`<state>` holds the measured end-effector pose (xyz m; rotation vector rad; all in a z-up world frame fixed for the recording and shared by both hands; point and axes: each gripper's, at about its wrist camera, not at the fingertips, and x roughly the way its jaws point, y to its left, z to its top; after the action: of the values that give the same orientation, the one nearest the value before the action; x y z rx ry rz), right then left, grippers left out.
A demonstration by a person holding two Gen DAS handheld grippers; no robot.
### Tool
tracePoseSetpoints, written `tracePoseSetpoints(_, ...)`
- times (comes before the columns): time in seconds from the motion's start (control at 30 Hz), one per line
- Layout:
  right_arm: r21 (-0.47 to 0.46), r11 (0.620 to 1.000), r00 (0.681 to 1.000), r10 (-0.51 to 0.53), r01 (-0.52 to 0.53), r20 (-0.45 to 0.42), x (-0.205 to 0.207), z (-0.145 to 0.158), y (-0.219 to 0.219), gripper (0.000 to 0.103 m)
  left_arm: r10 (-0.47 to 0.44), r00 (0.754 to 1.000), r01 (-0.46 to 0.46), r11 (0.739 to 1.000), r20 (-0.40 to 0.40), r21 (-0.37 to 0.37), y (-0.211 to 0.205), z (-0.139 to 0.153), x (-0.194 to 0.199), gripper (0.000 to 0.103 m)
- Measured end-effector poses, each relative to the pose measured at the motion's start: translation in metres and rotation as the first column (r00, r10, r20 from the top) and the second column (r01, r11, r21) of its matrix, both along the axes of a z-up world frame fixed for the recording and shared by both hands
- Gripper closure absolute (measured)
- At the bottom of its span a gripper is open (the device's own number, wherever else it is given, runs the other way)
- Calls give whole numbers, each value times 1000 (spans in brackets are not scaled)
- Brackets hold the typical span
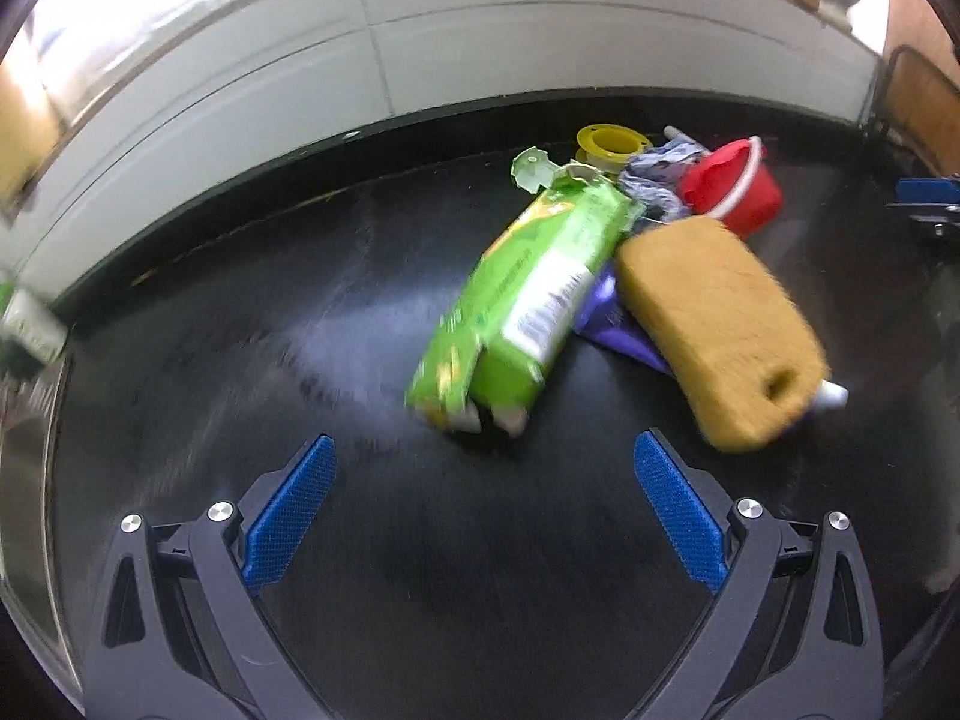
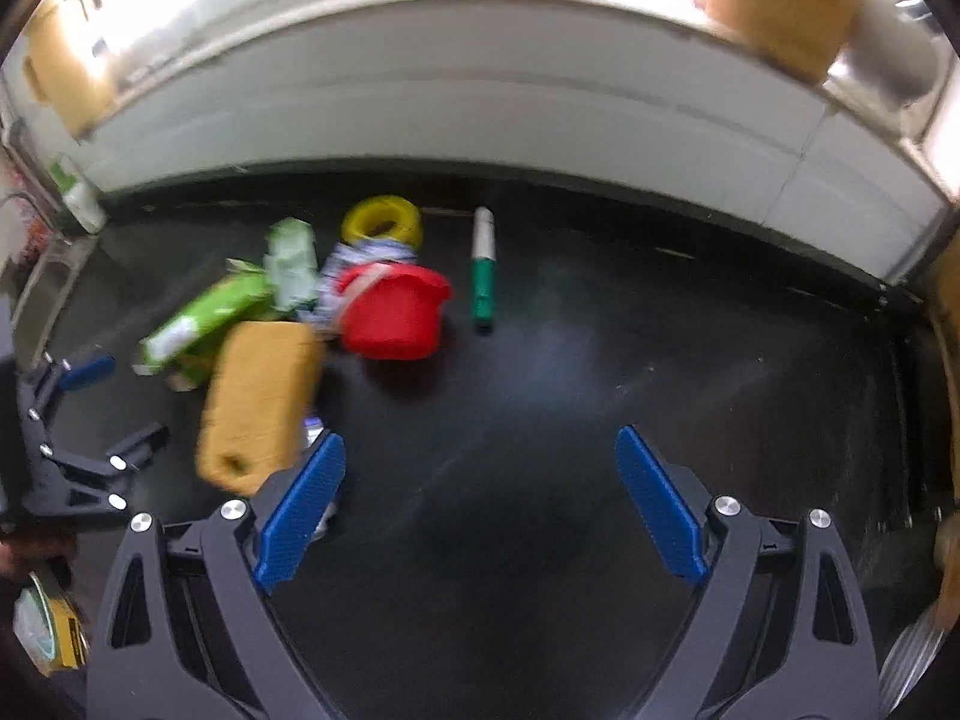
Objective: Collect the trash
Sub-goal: 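Grasp the green box with the left tool while the right tool grasps the green marker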
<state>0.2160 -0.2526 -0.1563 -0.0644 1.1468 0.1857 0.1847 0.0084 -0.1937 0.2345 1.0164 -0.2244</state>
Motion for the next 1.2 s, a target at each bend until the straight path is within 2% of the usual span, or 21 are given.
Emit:
tracePoseSetpoints(0.1,6,1000,999,13,-13,-42,23,-25,-6,17,-61,998,61,998,-31,6,-4,-19,26,7)
tracePoseSetpoints(0.27,9,999,997,33,-32,-70,57,-54,-7,25,-159,987,159,987,-13,-4,-10,-25,48,11)
tracePoseSetpoints(0.33,5,1000,997,31,-30,-70,71,-60,-6,30,-176,984,175,984,-10,-26,-9,-25,57,16)
tracePoseSetpoints(0.43,-3,999,998,52,-52,-43,87,-62,0,31,-180,984,179,982,-15,-55,-6,-24,68,26)
tracePoseSetpoints(0.5,-14,997,997,69,-69,-29,94,-63,5,33,-181,983,179,981,-19,-78,-4,-23,73,38)
tracePoseSetpoints(0.53,-20,997,997,81,-81,-18,98,-62,8,39,-184,983,183,980,-17,-77,-4,-22,75,43)
tracePoseSetpoints(0.57,-22,996,996,88,-89,-16,99,-61,12,49,-193,981,191,979,-14,-74,-5,-21,75,56)
tracePoseSetpoints(0.6,-16,995,995,97,-97,-8,100,-60,13,57,-198,980,196,978,-13,-67,-5,-19,76,59)
tracePoseSetpoints(0.63,-12,995,995,99,-99,-5,101,-59,14,83,-199,980,198,978,-18,-64,-5,-19,77,61)
tracePoseSetpoints(0.67,-9,996,995,94,-94,-12,102,-59,14,86,-200,980,198,978,-21,-68,-4,-18,77,63)
tracePoseSetpoints(0.8,8,996,996,85,-85,-20,99,-57,16,88,-180,983,179,982,-16,-57,-2,-12,74,73)
tracePoseSetpoints(1.0,15,998,998,57,-57,0,81,-42,11,89,-127,992,125,989,-11,-74,12,0,68,77)
tracePoseSetpoints(1.2,24,999,999,39,-39,35,63,-16,13,89,-73,997,74,994,13,-79,27,26,41,79)
